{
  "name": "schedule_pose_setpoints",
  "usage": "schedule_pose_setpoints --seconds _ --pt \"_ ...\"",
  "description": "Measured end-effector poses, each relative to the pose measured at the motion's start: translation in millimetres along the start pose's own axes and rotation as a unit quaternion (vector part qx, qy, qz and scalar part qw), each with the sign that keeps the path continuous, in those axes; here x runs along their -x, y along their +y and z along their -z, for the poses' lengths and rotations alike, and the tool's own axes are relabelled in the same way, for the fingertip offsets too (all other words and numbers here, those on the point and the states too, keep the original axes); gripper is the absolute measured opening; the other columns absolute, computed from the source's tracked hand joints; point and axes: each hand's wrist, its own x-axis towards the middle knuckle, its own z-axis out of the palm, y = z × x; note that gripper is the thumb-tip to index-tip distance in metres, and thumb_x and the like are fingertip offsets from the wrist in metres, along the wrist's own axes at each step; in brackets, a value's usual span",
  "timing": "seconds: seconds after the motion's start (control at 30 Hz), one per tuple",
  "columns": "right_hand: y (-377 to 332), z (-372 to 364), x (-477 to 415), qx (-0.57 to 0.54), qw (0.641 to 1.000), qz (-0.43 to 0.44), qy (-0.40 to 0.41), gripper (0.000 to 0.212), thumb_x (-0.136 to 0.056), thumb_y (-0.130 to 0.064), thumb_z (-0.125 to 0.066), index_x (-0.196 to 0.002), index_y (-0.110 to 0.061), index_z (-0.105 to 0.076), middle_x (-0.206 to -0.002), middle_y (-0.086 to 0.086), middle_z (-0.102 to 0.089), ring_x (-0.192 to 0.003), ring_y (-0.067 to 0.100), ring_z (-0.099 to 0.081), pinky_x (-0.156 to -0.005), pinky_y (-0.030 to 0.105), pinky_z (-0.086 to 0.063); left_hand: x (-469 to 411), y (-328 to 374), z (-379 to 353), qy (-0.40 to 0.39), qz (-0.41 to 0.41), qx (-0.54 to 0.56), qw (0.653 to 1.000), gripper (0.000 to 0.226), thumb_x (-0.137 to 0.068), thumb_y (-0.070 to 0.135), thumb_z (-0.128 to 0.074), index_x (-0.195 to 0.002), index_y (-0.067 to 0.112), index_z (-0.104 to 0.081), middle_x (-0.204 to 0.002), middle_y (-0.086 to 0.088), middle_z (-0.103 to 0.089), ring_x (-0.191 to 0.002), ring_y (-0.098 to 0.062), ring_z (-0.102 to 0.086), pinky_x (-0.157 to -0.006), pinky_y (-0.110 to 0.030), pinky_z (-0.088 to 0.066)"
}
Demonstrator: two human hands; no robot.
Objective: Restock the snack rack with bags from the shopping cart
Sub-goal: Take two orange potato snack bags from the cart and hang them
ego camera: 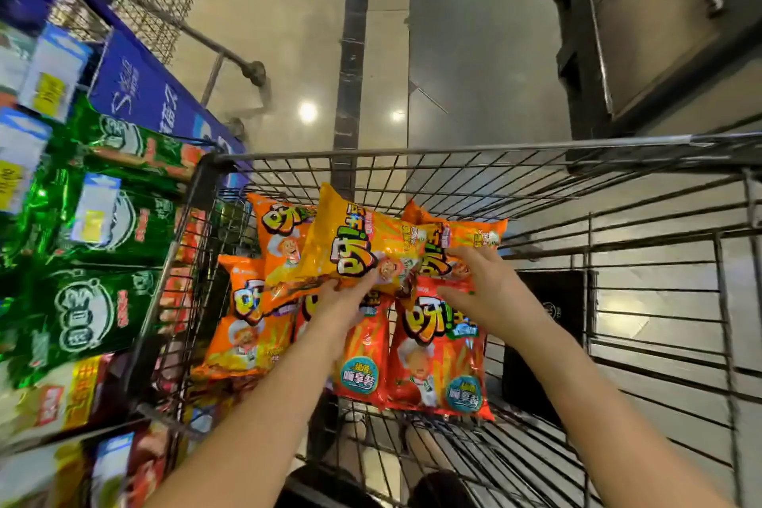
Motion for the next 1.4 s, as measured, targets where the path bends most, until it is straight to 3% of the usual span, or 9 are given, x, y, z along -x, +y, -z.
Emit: schedule_pose_setpoints --seconds 0.13,0.27,0.5,0.67,0.8,0.97,1.07,1.23,1.4 --pt "10 -9 -9 -0.005 1.0 0.003 0.007 0.068 -0.092 -0.048 -0.07 -0.151 -0.03 -0.042 -0.147 -0.002 -0.044 -0.117 0.012 -0.056 -0.09 0.027 -0.052 -15 6 -14 0.006 0.015 0.126 0.992 0.115 -0.075 0.049 -0.087 -0.162 0.022 -0.017 -0.161 -0.014 -0.038 -0.131 -0.028 -0.053 -0.087 -0.037 -0.055" --pt "15 -16 -17 -0.017 1.0 -0.007 0.004 0.068 -0.093 -0.046 -0.07 -0.152 -0.03 -0.041 -0.147 0.0 -0.045 -0.119 0.013 -0.054 -0.093 0.028 -0.05 -37 3 -25 -0.004 0.009 0.189 0.982 0.112 -0.066 0.043 -0.091 -0.156 0.013 -0.033 -0.15 -0.01 -0.05 -0.123 -0.021 -0.055 -0.107 -0.04 -0.051" --pt "21 -25 -25 -0.026 0.999 -0.019 0.007 0.065 -0.094 -0.042 -0.07 -0.15 -0.029 -0.043 -0.148 0.002 -0.044 -0.124 0.019 -0.055 -0.089 0.025 -0.047 -55 -4 -34 -0.01 0.004 0.2 0.98 0.05 -0.084 0.037 -0.082 -0.121 0.009 -0.063 -0.11 -0.001 -0.068 -0.098 -0.008 -0.062 -0.098 -0.032 -0.049" --pt "18 -21 -26 -0.031 0.999 -0.032 0.004 0.067 -0.094 -0.044 -0.07 -0.152 -0.028 -0.042 -0.152 0.003 -0.043 -0.123 0.017 -0.054 -0.092 0.025 -0.045 -43 -3 -21 -0.017 -0.026 0.232 0.972 0.109 -0.05 0.048 -0.095 -0.144 0.014 -0.051 -0.132 -0.009 -0.069 -0.115 -0.021 -0.068 -0.081 -0.031 -0.054" --pt "13 -7 -32 -0.022 0.998 -0.051 0.008 0.069 -0.094 -0.042 -0.07 -0.154 -0.028 -0.039 -0.155 0.002 -0.04 -0.104 0.009 -0.054 -0.084 0.025 -0.049 -32 -6 1 -0.028 -0.063 0.198 0.978 0.085 -0.066 0.039 -0.091 -0.142 0.025 -0.055 -0.132 -0.003 -0.07 -0.118 -0.025 -0.068 -0.088 -0.043 -0.058" --pt "17 2 -62 0.04 0.997 -0.059 0.002 0.079 -0.09 -0.034 -0.076 -0.156 -0.024 -0.034 -0.155 0.008 -0.04 -0.136 0.027 -0.048 -0.105 0.039 -0.046 -28 -12 34 -0.047 -0.058 0.126 0.989 0.09 -0.055 0.045 -0.099 -0.131 0.029 -0.053 -0.134 -0.003 -0.068 -0.124 -0.031 -0.063 -0.112 -0.06 -0.043" --pt "25 -3 -87 0.089 0.994 -0.066 -0.025 0.087 -0.086 -0.034 -0.079 -0.157 -0.022 -0.032 -0.156 0.01 -0.039 -0.141 0.03 -0.042 -0.113 0.045 -0.043 -23 -11 48 -0.066 -0.066 0.046 0.995 0.102 -0.045 0.058 -0.099 -0.133 0.028 -0.055 -0.129 0.0 -0.071 -0.123 -0.027 -0.063 -0.108 -0.054 -0.045" --pt "31 -19 -126 0.198 0.972 -0.097 -0.076 0.097 -0.083 -0.04 -0.082 -0.159 -0.021 -0.025 -0.163 0.008 -0.03 -0.15 0.03 -0.031 -0.117 0.043 -0.034 -22 0 61 -0.128 -0.083 -0.022 0.988 0.062 -0.06 0.049 -0.097 -0.107 0.043 -0.056 -0.117 0.014 -0.069 -0.122 -0.018 -0.058 -0.107 -0.042 -0.039" --pt "54 -41 -151 0.23 0.969 -0.05 -0.08 0.103 -0.074 -0.047 -0.087 -0.156 -0.02 -0.031 -0.153 0.008 -0.041 -0.143 0.029 -0.038 -0.117 0.041 -0.035 -27 10 63 -0.145 -0.061 -0.027 0.987 0.098 -0.063 0.054 -0.094 -0.146 0.029 -0.047 -0.109 0.022 -0.062 -0.126 -0.013 -0.05 -0.105 -0.04 -0.034"
